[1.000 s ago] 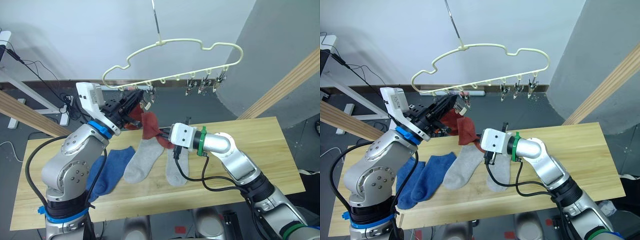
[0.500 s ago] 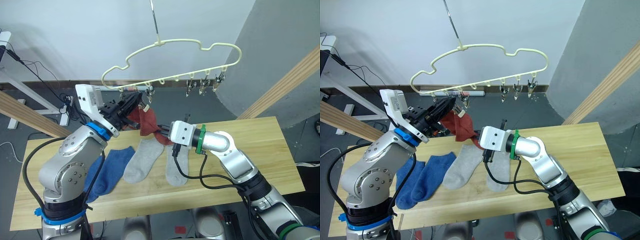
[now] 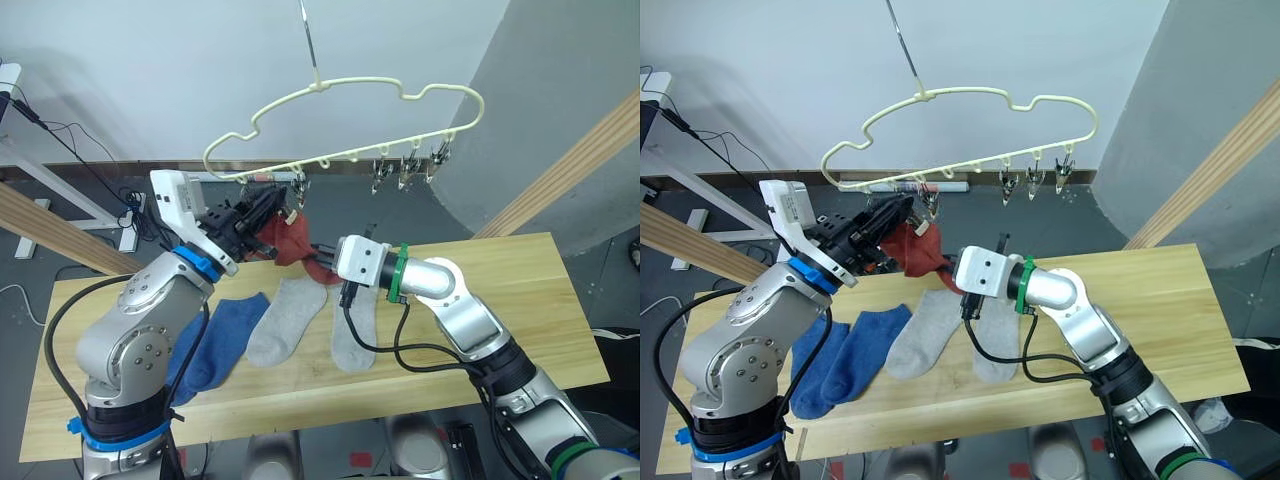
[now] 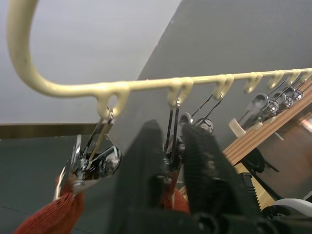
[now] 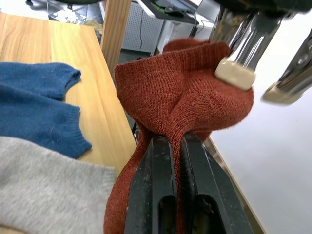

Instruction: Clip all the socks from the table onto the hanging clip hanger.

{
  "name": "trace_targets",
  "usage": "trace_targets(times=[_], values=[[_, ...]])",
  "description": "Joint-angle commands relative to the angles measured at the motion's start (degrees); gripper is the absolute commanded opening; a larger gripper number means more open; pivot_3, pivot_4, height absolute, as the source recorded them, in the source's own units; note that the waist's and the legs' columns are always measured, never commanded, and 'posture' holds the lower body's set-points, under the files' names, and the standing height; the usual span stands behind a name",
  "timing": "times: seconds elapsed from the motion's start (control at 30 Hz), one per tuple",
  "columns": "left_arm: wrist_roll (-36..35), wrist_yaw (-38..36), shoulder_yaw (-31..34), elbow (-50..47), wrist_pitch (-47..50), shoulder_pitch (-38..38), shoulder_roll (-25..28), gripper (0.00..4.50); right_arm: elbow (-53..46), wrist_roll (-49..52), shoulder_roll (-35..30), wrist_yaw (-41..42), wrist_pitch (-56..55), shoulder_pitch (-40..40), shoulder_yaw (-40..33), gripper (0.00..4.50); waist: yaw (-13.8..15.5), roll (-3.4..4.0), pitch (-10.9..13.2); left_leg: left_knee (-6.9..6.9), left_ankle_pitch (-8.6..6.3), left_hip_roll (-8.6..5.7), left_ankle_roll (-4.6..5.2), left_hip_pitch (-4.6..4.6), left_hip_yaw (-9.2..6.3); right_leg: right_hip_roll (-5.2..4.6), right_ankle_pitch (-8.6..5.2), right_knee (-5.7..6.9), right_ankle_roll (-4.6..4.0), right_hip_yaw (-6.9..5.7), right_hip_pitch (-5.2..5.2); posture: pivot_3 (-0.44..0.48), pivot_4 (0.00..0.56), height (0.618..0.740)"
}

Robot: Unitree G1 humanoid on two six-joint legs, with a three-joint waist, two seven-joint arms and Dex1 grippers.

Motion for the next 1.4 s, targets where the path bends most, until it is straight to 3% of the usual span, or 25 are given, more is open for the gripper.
trace_targets(times=[0.03,0.13,0.17,0.3,0.43,0.6,0.7,0.87,1.4], values=[[-0.9,0.0,0.4,-2.3,-0.3,0.6,0.4,2.22,-0.9,0.1,0.7,0.2,-1.5,-0.6,-0.5,0.00,0.0,0.00,0.0,0.00,0.00,0.00,0.00,0.00,0.00,0.00,0.00,0.00,0.00,0.00,0.00,-0.200,0.392,0.740],[-0.9,-0.4,0.5,-2.4,-0.3,1.1,0.7,3.10,-1.3,2.9,1.5,2.2,0.6,-0.2,-0.8,0.00,0.0,0.00,0.0,0.00,0.00,0.01,0.00,0.00,0.00,-0.01,0.00,0.00,0.00,0.00,0.00,-0.197,0.390,0.740],[-0.5,-0.7,0.5,-2.6,-0.5,1.6,1.1,3.42,-1.4,2.9,1.6,2.4,1.2,-0.2,-0.7,0.26,0.0,0.00,0.0,0.00,0.00,0.01,0.00,0.00,0.00,-0.01,0.00,0.00,0.00,0.01,0.00,-0.197,0.390,0.740],[2.0,-1.2,0.2,-3.1,-2.1,3.2,2.4,3.44,-1.5,0.8,0.4,3.3,1.8,-0.1,0.4,1.44,0.0,0.00,0.0,0.00,0.00,0.01,0.00,0.01,-0.01,-0.01,0.01,0.02,-0.01,0.01,-0.01,-0.195,0.389,0.740],[6.6,-1.7,-1.1,-3.5,-5.5,4.7,2.8,3.44,-3.7,1.8,-2.1,5.0,3.3,1.7,-1.0,1.44,0.1,0.00,0.0,-0.01,0.00,0.01,0.00,0.00,-0.01,-0.02,0.01,0.01,-0.01,0.01,-0.02,-0.196,0.386,0.740],[17.5,-3.2,-4.2,-3.7,-15.6,8.1,3.0,3.44,-11.2,5.9,-9.3,9.1,6.4,5.9,-5.7,1.44,0.4,0.00,0.0,-0.03,0.00,-0.03,0.00,-0.05,0.00,-0.16,0.01,-0.06,-0.01,0.01,-0.02,-0.211,0.383,0.740],[21.1,-5.9,-6.9,-5.0,-20.5,10.2,3.1,3.44,-16.4,10.5,-13.7,11.7,9.6,7.9,-10.4,1.44,0.6,0.00,0.0,0.00,0.00,-0.07,0.01,-0.07,0.02,-0.22,0.01,-0.08,-0.01,0.01,-0.02,-0.211,0.383,0.740],[24.2,-4.5,-10.3,-5.1,-23.6,11.3,-0.8,3.44,-22.3,19.7,-20.8,14.6,16.7,10.0,-20.5,1.44,1.0,-0.01,0.0,0.02,-0.01,-0.08,0.02,-0.08,0.02,-0.21,0.01,-0.07,0.00,0.01,0.00,-0.231,0.372,0.740],[34.4,0.8,-15.9,0.4,-30.1,11.1,-10.9,3.44,-27.7,26.4,-25.2,11.3,25.3,10.4,-26.1,1.44,0.8,-0.02,0.0,0.07,0.00,-0.13,0.03,-0.08,0.04,-0.04,0.03,-0.01,-0.04,0.00,0.00,-0.268,0.366,0.740]])
